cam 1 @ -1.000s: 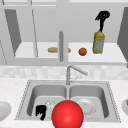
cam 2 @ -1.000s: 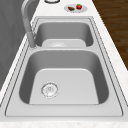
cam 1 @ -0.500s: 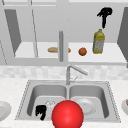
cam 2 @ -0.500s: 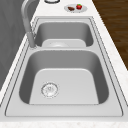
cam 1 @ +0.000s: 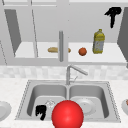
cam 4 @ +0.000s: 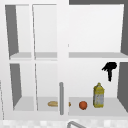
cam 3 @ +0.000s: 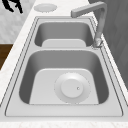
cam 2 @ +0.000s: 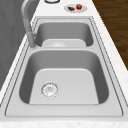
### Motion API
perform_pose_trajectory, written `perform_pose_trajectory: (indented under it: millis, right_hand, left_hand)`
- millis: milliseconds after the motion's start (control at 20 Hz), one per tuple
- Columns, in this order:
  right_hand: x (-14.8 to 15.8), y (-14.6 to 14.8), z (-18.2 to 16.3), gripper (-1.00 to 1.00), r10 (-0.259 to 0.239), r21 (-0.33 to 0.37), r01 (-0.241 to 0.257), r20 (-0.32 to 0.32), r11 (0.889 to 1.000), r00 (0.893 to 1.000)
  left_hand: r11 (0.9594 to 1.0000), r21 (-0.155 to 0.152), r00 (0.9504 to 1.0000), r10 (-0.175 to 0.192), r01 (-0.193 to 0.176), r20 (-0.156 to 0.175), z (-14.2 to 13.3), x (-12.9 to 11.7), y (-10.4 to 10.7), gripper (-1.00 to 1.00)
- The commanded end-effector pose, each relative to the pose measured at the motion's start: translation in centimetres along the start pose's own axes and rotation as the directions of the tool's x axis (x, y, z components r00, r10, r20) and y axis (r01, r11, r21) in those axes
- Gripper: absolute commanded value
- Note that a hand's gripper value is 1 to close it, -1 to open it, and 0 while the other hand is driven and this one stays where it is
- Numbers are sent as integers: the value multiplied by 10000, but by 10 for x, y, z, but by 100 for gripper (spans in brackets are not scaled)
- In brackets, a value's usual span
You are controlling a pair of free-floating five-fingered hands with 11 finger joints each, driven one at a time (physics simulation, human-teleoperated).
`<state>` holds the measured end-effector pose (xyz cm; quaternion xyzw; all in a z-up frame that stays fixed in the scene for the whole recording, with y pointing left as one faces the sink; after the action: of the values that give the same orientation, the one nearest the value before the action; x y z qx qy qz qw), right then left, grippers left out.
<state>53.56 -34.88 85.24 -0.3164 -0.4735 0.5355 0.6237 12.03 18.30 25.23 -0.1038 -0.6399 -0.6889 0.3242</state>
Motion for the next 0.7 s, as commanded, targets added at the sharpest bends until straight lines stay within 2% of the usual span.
perform_pose_trajectory:
  millis: [0,250,650]
  right_hand:
    - [-12,16,26,-100,-356,155,356,-17,9992,9994]
    - [-16,44,51,-100,-57,-54,55,-389,10000,9992]
    - [-25,89,81,-100,-247,262,265,-662,9993,9975]
  left_hand:
    - [10000,0,10000,0,0,0,0,0,0,0]
    - [10000,0,10000,0,0,0,0,0,0,0]
    - [10000,0,10000,0,0,0,0,0,0,0]
